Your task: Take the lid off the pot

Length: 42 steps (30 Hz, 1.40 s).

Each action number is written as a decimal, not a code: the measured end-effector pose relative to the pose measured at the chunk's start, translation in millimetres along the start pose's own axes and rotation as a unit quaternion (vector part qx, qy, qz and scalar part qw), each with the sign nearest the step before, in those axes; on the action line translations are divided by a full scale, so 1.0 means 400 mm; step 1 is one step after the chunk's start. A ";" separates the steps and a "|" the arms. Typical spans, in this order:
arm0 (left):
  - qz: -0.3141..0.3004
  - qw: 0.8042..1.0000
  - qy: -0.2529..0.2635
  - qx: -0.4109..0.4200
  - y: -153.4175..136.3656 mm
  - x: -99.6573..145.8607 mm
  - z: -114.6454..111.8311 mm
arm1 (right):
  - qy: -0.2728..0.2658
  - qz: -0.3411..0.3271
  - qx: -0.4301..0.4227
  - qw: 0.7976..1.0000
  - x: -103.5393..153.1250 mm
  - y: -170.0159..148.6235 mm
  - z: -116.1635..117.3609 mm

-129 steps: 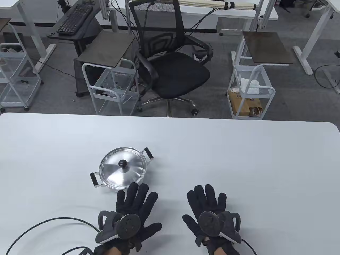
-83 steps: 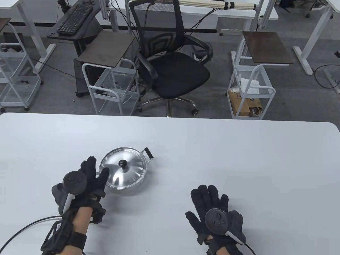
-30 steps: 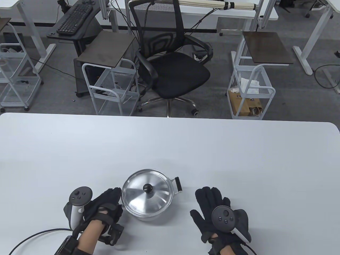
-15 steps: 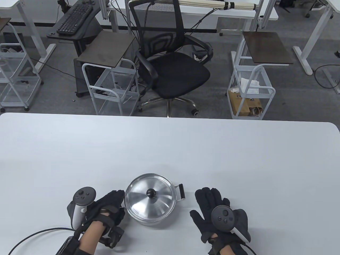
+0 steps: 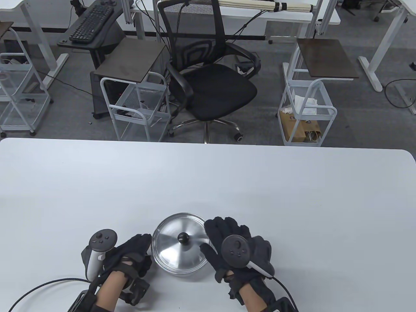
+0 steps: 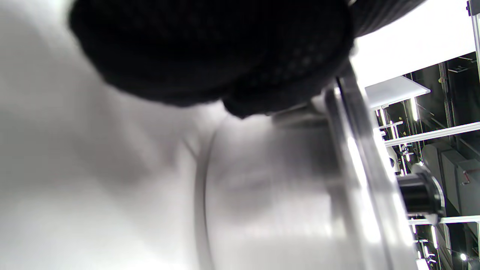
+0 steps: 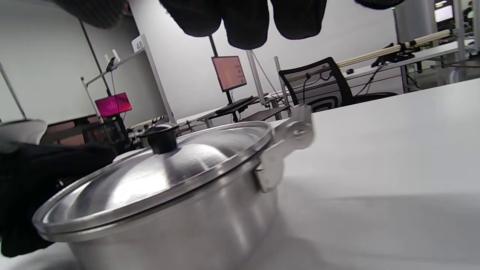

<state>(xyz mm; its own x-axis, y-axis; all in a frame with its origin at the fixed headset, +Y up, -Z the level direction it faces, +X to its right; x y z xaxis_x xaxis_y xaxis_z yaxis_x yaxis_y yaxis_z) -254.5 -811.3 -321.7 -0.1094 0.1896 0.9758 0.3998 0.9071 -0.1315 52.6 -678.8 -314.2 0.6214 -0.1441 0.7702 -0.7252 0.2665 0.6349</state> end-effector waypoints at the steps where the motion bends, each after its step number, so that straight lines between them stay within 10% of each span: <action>1: 0.000 1.000 0.001 -0.001 0.000 0.000 0.000 | 0.007 -0.006 0.010 1.000 -0.019 0.015 0.008; 21: 0.003 1.000 -0.004 0.000 0.002 0.002 -0.001 | 0.094 -0.010 0.242 0.966 -0.168 0.132 0.138; 42: 0.003 1.000 -0.010 0.003 0.004 0.004 -0.003 | 0.087 0.002 0.207 0.974 -0.176 0.126 0.142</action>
<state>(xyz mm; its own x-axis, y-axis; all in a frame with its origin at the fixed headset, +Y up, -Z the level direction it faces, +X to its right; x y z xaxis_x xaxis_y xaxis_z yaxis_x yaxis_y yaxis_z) -252.9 -810.1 -320.1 -0.1248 0.2034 0.9711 0.3959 0.9077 -0.1392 -44.5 -709.2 -332.8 0.6332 0.0299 0.7734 -0.7627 -0.1464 0.6300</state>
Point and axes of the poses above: the tracker on the back of each hand, its own y axis roughly to the thumb side, its own x axis roughly from the fingertips to the wrist, z = x × y, the point moved 2 cm from there along -x, roughly from the wrist to the fingertips, and after that the axes turned 14 degrees about -z, right-handed, at the moved point
